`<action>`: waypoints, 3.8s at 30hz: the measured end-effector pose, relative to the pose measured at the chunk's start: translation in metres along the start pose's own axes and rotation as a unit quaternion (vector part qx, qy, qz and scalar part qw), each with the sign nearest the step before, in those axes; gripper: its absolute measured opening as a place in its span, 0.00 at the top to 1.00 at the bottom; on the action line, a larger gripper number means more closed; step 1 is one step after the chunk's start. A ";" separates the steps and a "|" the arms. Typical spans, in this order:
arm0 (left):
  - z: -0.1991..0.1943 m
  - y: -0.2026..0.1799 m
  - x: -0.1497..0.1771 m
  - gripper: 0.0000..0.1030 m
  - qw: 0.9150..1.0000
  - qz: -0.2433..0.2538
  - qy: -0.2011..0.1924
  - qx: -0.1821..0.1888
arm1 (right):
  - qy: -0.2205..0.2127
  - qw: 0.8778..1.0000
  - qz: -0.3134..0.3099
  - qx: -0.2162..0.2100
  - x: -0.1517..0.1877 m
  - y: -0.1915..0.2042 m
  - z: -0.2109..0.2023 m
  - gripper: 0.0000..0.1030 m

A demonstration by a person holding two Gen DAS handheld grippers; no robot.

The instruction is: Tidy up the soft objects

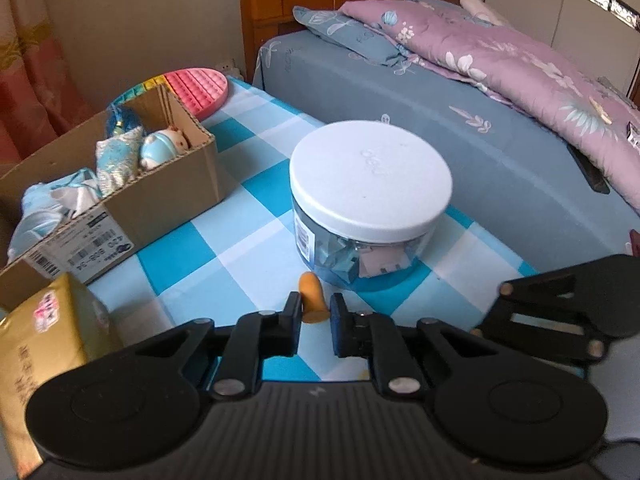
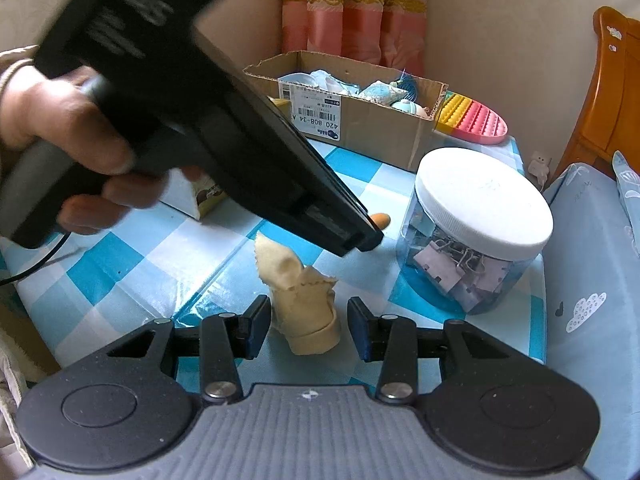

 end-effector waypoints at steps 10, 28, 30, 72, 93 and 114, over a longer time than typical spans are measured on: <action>-0.050 0.016 0.025 0.88 0.999 -0.039 -0.004 0.000 | -0.007 1.000 0.004 0.000 -0.003 0.001 0.005 0.55; -0.107 0.062 0.055 0.87 0.991 -0.124 -0.005 -0.059 | -0.014 0.998 0.004 0.059 -0.024 0.009 -0.022 0.68; -0.110 0.074 0.055 0.87 0.988 -0.139 -0.008 -0.070 | -0.022 0.997 -0.002 0.070 -0.033 0.008 -0.027 0.68; -0.079 0.164 0.010 0.04 0.966 -0.190 -0.049 -0.169 | -0.021 1.000 0.019 0.010 -0.179 -0.052 0.042 0.68; -0.117 0.128 0.063 0.01 0.948 -0.209 -0.070 -0.228 | -0.045 0.998 0.034 -0.001 -0.251 -0.052 0.082 0.00; -0.121 0.097 0.087 0.01 0.947 -0.216 0.015 -0.237 | 0.018 0.978 0.163 0.128 -0.102 0.017 -0.009 0.00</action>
Point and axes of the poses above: each gripper's, at about its wrist camera, not at the fingertips, and z roughly the way its jaws point, y to its left, x to its underside, the point moved 1 cm from there along z, roughly the way its jaws point, and after that the axes turned 14 degrees about -x, right-handed, at the moved point
